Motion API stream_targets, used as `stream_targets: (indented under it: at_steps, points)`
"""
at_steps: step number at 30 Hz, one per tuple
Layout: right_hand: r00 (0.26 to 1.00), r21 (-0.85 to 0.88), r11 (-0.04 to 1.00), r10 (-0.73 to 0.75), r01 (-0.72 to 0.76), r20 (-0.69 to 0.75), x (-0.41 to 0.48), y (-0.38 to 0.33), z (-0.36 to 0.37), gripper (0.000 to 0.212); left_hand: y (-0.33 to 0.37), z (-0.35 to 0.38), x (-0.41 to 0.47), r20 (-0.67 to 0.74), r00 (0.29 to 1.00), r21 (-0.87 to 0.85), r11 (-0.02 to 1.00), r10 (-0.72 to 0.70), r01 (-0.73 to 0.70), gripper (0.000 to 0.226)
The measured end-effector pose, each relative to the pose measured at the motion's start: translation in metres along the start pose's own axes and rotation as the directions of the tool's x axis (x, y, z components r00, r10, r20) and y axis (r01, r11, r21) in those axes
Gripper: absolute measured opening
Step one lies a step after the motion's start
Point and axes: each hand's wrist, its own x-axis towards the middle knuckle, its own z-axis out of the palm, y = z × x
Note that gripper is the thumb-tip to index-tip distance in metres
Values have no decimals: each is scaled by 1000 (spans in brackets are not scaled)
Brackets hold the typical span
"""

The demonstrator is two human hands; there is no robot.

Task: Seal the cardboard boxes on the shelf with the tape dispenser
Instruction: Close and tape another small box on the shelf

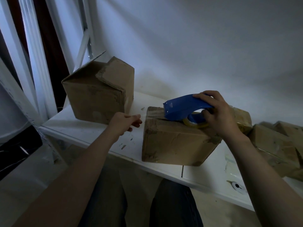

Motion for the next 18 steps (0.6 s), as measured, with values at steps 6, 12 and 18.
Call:
stream_targets:
  at_steps: [6, 12, 18]
  points:
    - [999, -14, 1000, 0, -1, -36, -2, 0, 4, 74, -15, 20, 1, 0, 1000, -18, 999, 27, -27, 32]
    - [998, 2, 1000, -3, 4, -70, -4, -1, 8, 72, -25, 32, 6, -78, 990, 83, 991, 115, -109, 41]
    - [996, 6, 1000, 14, -14, -91, -5, -4, 7, 72, -42, 44, -2, -109, 993, 358, 931, -41, 77, 50]
